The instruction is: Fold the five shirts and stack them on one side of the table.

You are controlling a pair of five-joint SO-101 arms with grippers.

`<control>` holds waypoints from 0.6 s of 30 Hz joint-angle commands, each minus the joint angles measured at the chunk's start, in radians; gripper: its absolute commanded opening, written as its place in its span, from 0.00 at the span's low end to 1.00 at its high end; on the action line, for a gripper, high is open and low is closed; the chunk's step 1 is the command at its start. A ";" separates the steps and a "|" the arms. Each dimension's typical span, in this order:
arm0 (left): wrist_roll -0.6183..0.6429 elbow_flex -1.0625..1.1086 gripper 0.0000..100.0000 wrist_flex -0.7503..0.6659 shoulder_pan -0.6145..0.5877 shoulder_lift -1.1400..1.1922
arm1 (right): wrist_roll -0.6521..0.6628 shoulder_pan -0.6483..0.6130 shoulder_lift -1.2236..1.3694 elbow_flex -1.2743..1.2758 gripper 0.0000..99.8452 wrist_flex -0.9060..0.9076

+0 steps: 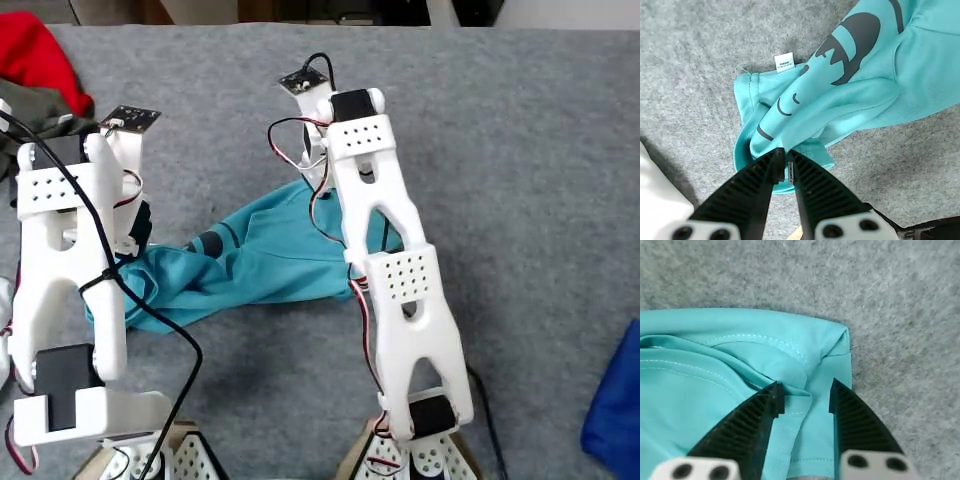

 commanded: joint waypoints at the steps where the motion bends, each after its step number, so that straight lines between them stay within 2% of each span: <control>1: -0.011 -0.038 0.02 0.002 -0.002 -0.004 | -0.043 0.001 -0.007 0.028 0.16 0.018; 18: -0.011 -0.038 0.02 0.003 -0.002 -0.004 | -0.066 0.007 -0.007 0.048 0.13 0.017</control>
